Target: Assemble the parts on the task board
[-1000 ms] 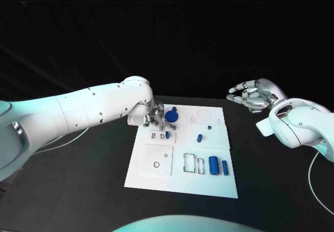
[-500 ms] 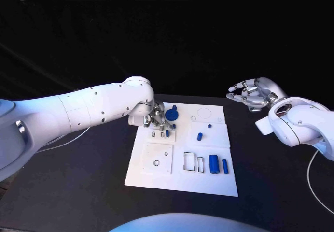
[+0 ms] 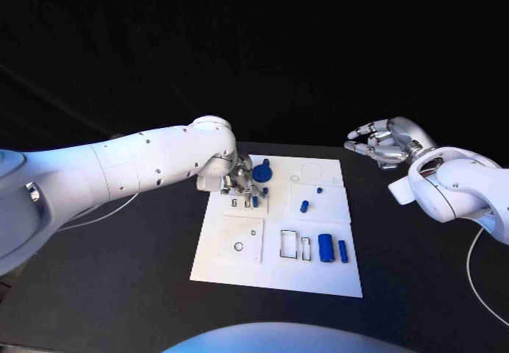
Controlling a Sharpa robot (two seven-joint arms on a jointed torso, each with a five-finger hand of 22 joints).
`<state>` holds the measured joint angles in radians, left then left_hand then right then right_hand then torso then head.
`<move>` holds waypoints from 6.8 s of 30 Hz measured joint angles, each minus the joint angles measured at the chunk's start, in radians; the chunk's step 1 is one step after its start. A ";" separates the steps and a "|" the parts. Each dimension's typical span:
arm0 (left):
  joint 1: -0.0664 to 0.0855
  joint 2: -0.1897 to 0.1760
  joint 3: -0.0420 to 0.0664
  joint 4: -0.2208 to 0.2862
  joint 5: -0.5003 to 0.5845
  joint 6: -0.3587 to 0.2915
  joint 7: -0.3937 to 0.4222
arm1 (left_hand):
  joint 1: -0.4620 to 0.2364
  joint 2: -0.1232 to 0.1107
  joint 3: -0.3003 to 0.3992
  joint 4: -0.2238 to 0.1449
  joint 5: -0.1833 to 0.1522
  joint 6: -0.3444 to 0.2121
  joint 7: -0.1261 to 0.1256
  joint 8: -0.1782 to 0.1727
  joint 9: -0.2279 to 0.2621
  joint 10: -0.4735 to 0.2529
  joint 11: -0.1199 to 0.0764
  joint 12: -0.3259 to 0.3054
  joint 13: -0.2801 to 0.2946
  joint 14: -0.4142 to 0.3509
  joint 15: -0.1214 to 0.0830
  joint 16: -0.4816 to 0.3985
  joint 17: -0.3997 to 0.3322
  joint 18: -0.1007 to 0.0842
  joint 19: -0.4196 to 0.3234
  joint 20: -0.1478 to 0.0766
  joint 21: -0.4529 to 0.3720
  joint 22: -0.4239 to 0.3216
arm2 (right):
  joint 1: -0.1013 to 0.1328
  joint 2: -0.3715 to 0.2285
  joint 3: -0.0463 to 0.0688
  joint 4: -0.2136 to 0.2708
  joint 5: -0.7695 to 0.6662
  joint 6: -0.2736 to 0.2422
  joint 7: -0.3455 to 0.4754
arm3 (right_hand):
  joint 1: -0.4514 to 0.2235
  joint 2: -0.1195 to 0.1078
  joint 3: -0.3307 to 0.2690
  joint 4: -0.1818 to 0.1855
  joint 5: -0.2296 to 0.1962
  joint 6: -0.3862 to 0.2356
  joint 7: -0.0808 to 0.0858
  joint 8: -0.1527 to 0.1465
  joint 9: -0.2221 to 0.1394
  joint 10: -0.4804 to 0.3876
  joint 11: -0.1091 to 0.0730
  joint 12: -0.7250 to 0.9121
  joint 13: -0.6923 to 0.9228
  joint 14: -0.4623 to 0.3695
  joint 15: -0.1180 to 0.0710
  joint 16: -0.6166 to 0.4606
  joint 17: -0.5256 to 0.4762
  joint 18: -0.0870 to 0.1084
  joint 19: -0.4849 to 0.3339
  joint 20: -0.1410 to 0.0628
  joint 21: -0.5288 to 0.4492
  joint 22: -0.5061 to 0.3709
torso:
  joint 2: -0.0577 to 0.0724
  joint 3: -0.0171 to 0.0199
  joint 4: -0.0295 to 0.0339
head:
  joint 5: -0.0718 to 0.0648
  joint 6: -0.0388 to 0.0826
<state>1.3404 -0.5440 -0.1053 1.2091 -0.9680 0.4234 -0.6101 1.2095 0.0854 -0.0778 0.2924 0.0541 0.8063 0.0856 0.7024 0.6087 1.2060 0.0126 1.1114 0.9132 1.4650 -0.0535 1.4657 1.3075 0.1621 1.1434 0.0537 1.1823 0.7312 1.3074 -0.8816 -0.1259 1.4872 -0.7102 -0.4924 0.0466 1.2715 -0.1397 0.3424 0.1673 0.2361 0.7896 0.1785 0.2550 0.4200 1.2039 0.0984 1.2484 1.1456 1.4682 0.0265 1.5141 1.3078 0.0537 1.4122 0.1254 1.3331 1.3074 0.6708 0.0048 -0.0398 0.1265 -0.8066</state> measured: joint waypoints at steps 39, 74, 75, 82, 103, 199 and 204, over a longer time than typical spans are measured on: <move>-0.002 0.000 0.000 0.009 0.045 0.014 -0.002 | -0.051 -0.113 0.291 0.004 0.000 0.011 0.004 -0.031 0.022 -0.007 0.000 0.014 -0.006 0.000 0.000 0.008 0.000 0.000 -0.003 0.003 0.019 0.023 | -0.010 0.008 0.000 -0.015 0.001 0.004 -0.004 | 0.000 0.000 0.000 0.000 0.008 -0.003 0.003 0.000 0.000 -0.003 -0.003 -0.004 -0.006 0.000 0.000 -0.004 0.000 0.000 -0.007 0.000 -0.012 0.000 | 0.001 0.0012 0.0007 | -0.001 -0.009; -0.002 -0.006 0.000 0.009 0.090 0.016 0.000 | 0.062 -0.217 0.748 0.028 -0.010 -0.009 -0.005 0.020 0.110 0.002 -0.009 0.018 -0.008 0.000 0.000 0.016 0.000 0.000 0.000 0.000 0.044 0.050 | -0.017 0.010 -0.001 -0.021 0.001 0.008 -0.008 | 0.000 0.000 0.000 0.000 0.008 -0.006 0.006 0.004 0.000 -0.007 0.000 -0.004 -0.007 0.000 0.000 -0.004 0.000 0.000 -0.007 0.000 -0.017 0.000 | 0.001 0.0010 0.0005 | -0.002 -0.011; -0.002 -0.007 0.000 0.009 0.095 0.014 0.001 | 0.060 -0.218 0.750 0.030 -0.010 -0.009 -0.005 0.021 0.116 0.002 -0.009 0.018 -0.009 0.000 0.000 0.016 0.000 0.000 0.000 0.000 0.046 0.051 | -0.017 0.010 -0.001 -0.022 0.001 0.009 -0.008 | 0.000 0.000 0.000 0.000 0.008 -0.006 0.006 0.004 0.000 -0.007 0.000 -0.004 -0.007 0.000 0.000 -0.004 0.000 0.000 -0.007 0.000 -0.017 0.000 | 0.001 0.0011 0.0006 | -0.002 -0.011; -0.002 -0.030 0.000 0.021 0.132 -0.007 0.006 | 0.040 -0.220 0.778 0.016 -0.007 -0.011 -0.004 0.030 0.135 0.002 -0.009 0.018 -0.016 0.000 0.000 0.016 0.000 0.000 0.000 0.000 0.046 0.053 | -0.019 0.010 -0.001 -0.025 0.001 0.010 -0.009 | 0.000 0.000 0.000 0.000 0.008 -0.006 0.006 0.004 0.000 -0.007 0.000 -0.004 -0.006 0.000 0.000 -0.004 0.000 0.000 -0.007 0.000 -0.017 0.000 | 0.001 0.0011 0.0013 | 0.000 -0.012; -0.025 -0.164 0.005 0.175 0.073 -0.180 0.044 | -0.016 -0.260 0.861 -0.036 -0.005 0.002 -0.016 0.059 0.164 0.053 -0.020 0.053 0.014 0.000 -0.007 0.023 0.000 -0.016 0.026 -0.011 0.080 0.100 | -0.020 -0.003 -0.001 -0.023 0.001 0.009 -0.008 | 0.000 0.000 0.000 0.006 0.008 -0.010 0.003 0.004 0.001 -0.009 -0.002 -0.004 -0.010 0.000 0.000 -0.009 0.000 0.016 -0.014 0.000 -0.027 0.001 | 0.001 0.0020 0.0026 | 0.001 -0.018; -0.058 -0.126 0.008 0.168 -0.086 -0.173 0.024 | -0.162 -0.260 0.927 -0.067 0.123 0.016 -0.025 0.142 0.192 0.133 -0.047 0.140 0.104 0.000 -0.029 0.027 0.000 -0.031 0.065 -0.029 0.124 0.181 | -0.026 -0.007 -0.001 -0.028 0.000 0.002 -0.007 | 0.000 0.000 -0.003 0.008 0.011 -0.010 0.003 0.016 0.003 -0.010 -0.003 -0.009 -0.012 0.000 0.000 -0.010 0.000 0.015 -0.021 0.000 -0.036 0.000 | 0.002 0.0016 0.0007 | 0.004 -0.037; -0.060 -0.124 0.006 0.166 -0.082 -0.164 0.020 | -0.172 -0.252 0.927 -0.067 0.128 0.019 -0.022 0.150 0.194 0.138 -0.052 0.144 0.115 0.000 -0.029 0.027 0.000 -0.031 0.072 -0.029 0.128 0.190 | -0.027 -0.007 -0.001 -0.028 0.000 0.002 -0.007 | 0.000 0.000 -0.003 0.008 0.011 -0.010 0.003 0.016 0.003 -0.010 -0.003 -0.009 -0.012 0.000 0.000 -0.010 0.000 0.016 -0.021 0.000 -0.036 0.000 | 0.001 0.0012 0.0007 | 0.005 -0.038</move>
<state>1.2799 -0.6682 -0.0991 1.3747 -1.0495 0.2591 -0.5896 1.0377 -0.1670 0.8488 0.2258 0.1821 0.8251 0.0639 0.8523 0.8029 1.3444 -0.0393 1.2552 1.0280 1.4653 -0.0823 1.4928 1.3076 0.1308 1.2153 0.0252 1.3105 0.9212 1.2808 -0.8882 -0.1272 1.4590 -0.7100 -0.4901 0.0395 1.2715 -0.1397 0.3397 0.1754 0.2476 0.7797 0.1811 0.2705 0.4232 1.1935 0.0950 1.2393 1.1339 1.4682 0.0265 1.5046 1.3074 0.0692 1.3909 0.1254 1.2974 1.3075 0.6722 0.0060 -0.0391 0.1310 -0.8448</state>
